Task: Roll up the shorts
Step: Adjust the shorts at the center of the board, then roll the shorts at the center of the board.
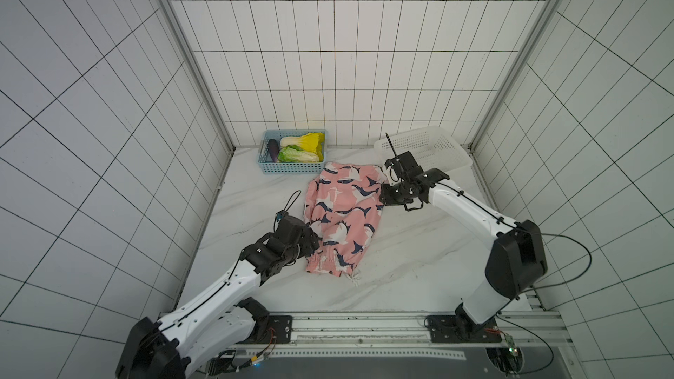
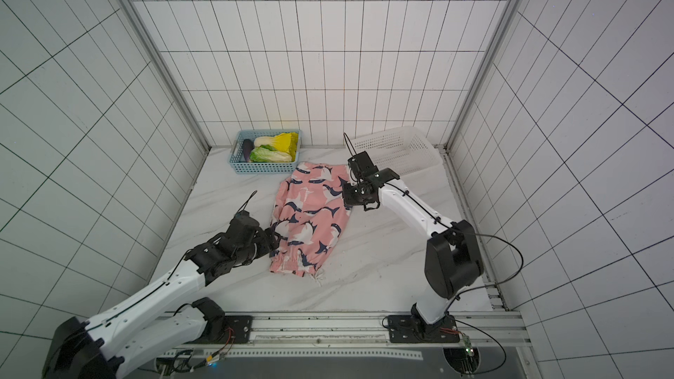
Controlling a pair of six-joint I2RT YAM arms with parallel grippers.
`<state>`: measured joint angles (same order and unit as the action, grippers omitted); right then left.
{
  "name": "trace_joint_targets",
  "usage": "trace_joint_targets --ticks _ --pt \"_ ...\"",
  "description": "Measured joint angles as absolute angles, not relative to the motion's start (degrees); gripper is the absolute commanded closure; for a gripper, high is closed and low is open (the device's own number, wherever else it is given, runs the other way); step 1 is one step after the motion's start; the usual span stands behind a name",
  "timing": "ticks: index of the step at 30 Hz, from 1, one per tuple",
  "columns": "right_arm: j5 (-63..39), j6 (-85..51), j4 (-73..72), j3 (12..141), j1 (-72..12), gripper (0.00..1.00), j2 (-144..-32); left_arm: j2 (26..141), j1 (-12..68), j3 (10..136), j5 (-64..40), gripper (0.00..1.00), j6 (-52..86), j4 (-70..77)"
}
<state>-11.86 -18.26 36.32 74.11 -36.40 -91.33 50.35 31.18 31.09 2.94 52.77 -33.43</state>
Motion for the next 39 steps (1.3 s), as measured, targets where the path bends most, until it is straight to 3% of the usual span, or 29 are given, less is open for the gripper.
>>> trace_joint_targets --ticks 3,9,16,39 --pt "-16.84 -17.67 32.99 66.3 -39.86 0.99 -88.9 45.98 29.17 26.41 1.13 0.08 53.04 -33.06" --pt "-22.41 -16.91 28.32 61.25 -47.53 0.9 -89.78 40.64 28.86 17.98 -2.96 0.08 55.83 -30.48" --pt "-27.94 -16.25 21.91 61.28 -54.06 0.98 -92.12 34.57 28.73 13.04 -4.4 0.09 57.49 -24.16" --pt "-28.23 -23.22 8.23 52.62 -47.72 1.0 -102.35 53.95 28.69 11.99 -9.3 0.05 57.1 -1.43"
